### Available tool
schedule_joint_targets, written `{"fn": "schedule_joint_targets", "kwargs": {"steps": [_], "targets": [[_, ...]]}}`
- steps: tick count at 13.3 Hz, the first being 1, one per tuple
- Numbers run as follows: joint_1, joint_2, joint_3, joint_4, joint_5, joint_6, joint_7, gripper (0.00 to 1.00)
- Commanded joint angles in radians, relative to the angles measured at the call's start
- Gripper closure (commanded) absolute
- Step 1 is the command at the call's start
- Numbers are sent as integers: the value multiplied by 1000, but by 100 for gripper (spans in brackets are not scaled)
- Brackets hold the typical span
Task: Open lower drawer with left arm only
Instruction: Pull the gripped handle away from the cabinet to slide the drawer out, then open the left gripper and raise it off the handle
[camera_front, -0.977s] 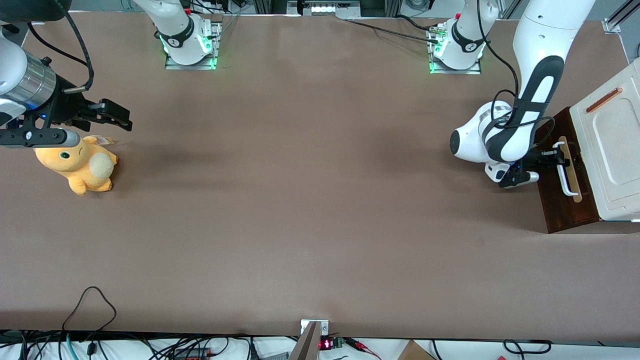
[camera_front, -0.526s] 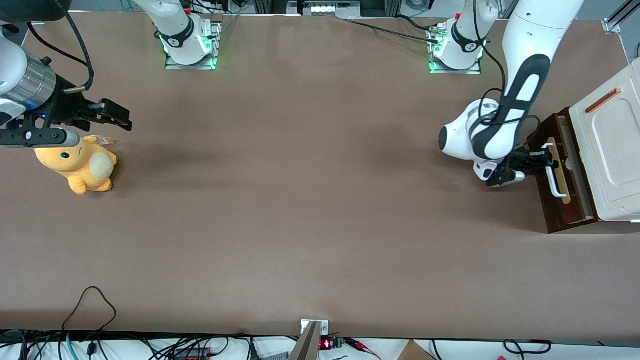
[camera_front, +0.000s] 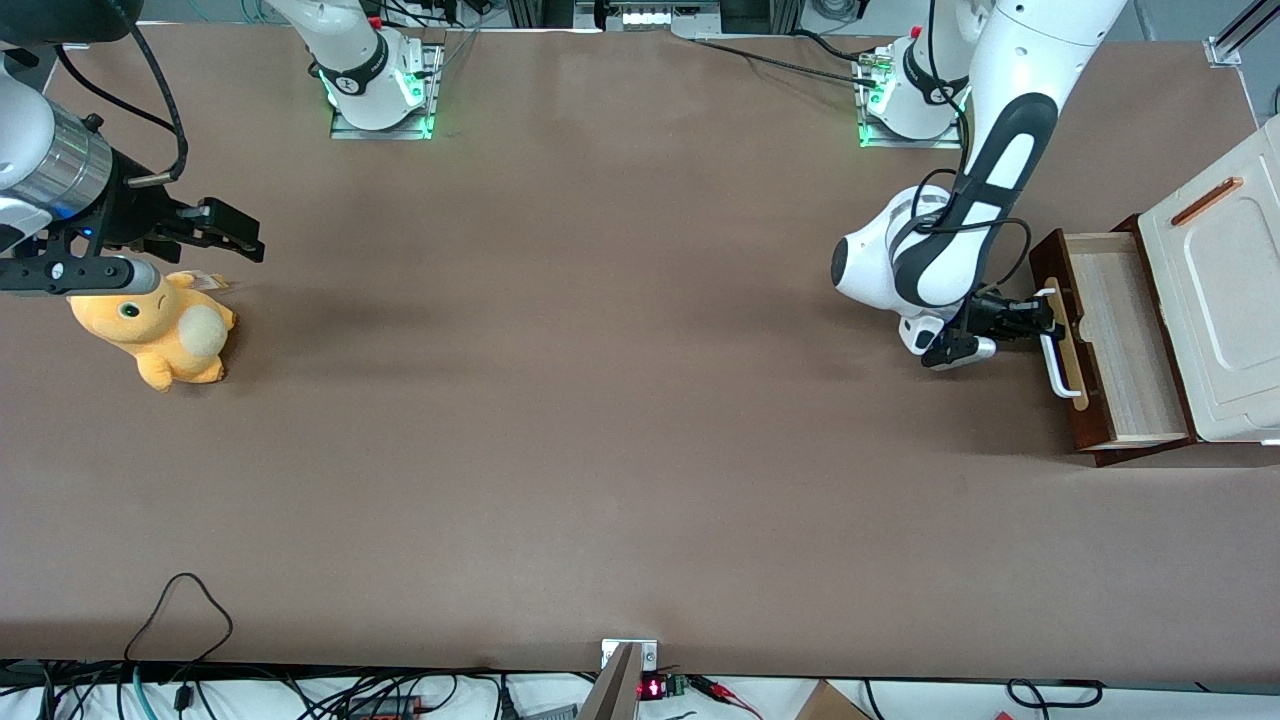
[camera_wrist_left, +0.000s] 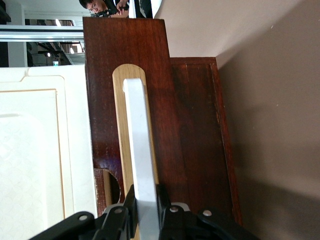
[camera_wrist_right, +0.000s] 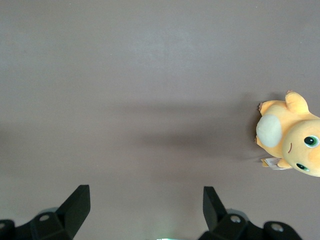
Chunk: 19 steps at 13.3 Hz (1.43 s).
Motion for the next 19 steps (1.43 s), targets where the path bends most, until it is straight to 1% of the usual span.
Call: {"fn": "schedule_joint_targets", "kwargs": {"steps": [1,2,3,4,5,6,7,8,11,12,13,16,19], "targets": [[-5,-11,-6,13,-8,21,62,94],[-5,-11,-6,13,-10,24,63,71],[-3,-12,-6,13,-10,24,63,32],[-2,-20,-6,11,-10,26,65,0],[-2,-31,-6,11,-13,29,65,0],[-1,-38,-6,13,-40,29,65,0],[0,-52,-9,14,-74,35,65,0],[0,-72,-26,33,-129,53,65,0],[8,-153,-65,117,-405,76,80,0],[11,-182,-86,154,-484,75,129,0],[18,-208,-88,186,-558,75,170,0],[40,-273,-79,330,-771,63,377,0],[63,-345,-19,471,-1021,-6,593,0]]}}
